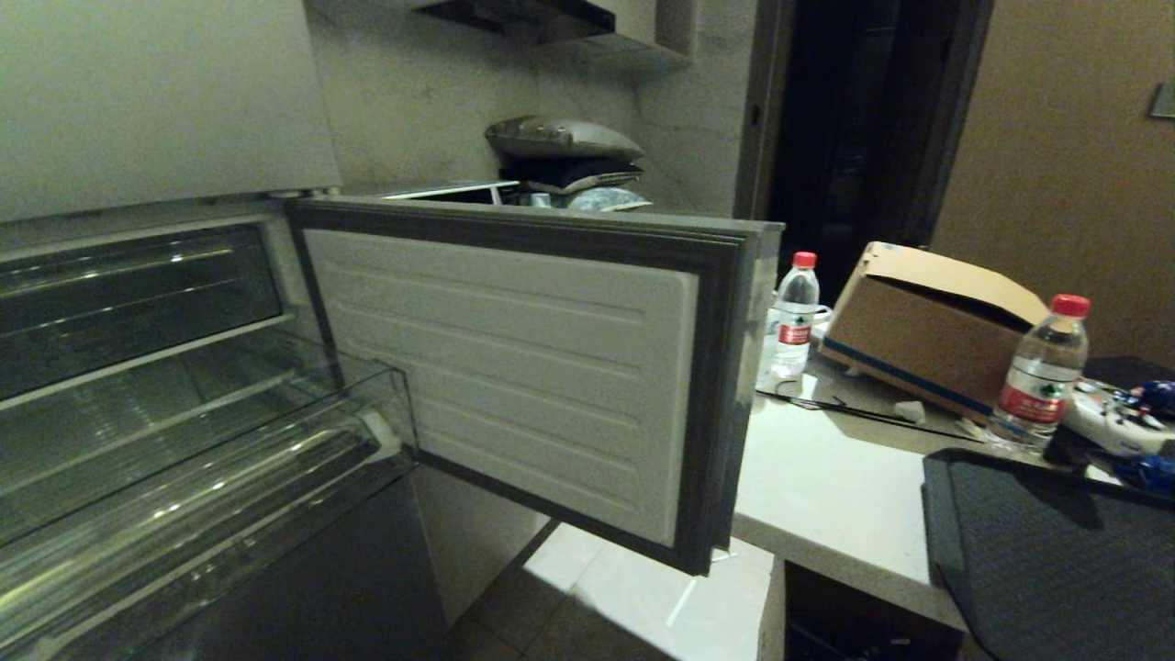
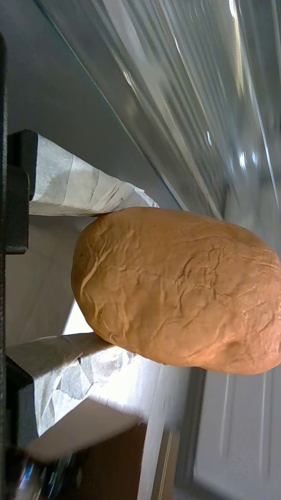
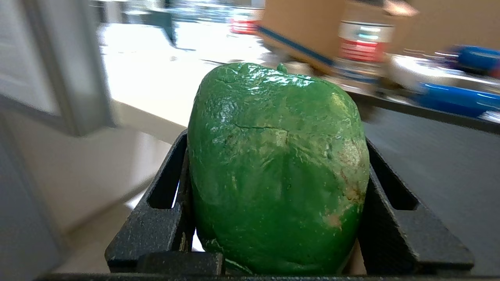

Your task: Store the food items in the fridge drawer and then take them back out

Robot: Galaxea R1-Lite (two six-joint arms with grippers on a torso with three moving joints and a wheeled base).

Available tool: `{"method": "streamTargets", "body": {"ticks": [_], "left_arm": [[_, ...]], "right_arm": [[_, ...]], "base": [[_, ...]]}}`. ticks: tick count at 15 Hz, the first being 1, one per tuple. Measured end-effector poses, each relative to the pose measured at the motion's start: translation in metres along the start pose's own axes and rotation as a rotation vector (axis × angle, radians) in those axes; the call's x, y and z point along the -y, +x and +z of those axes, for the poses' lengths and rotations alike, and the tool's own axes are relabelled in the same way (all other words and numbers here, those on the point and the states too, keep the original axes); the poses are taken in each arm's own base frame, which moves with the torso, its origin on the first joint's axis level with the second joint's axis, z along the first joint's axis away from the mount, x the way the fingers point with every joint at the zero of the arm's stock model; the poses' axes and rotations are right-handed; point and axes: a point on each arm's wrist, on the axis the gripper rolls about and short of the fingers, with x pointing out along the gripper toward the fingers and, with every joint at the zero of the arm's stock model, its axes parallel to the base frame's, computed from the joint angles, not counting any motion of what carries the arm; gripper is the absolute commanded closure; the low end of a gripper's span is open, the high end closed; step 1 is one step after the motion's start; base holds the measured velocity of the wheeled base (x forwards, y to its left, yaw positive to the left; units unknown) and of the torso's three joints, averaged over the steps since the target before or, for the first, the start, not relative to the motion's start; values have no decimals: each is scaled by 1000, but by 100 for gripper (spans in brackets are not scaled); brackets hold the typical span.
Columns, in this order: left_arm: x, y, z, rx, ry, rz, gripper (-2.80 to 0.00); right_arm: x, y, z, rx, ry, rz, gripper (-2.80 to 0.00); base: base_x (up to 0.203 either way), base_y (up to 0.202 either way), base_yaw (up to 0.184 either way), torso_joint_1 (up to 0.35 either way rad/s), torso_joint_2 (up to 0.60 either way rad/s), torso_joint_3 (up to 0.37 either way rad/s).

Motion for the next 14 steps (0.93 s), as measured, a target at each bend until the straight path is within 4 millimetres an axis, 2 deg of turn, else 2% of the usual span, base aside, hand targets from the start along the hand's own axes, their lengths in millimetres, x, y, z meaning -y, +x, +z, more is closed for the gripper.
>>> {"method": "streamTargets", "body": {"ticks": [14], "left_arm": [[0, 0, 0, 0, 0, 1, 0]], "right_arm": [[0, 0, 0, -1, 10, -1, 0]], "base": [[0, -9, 176, 2, 3, 3]]}}
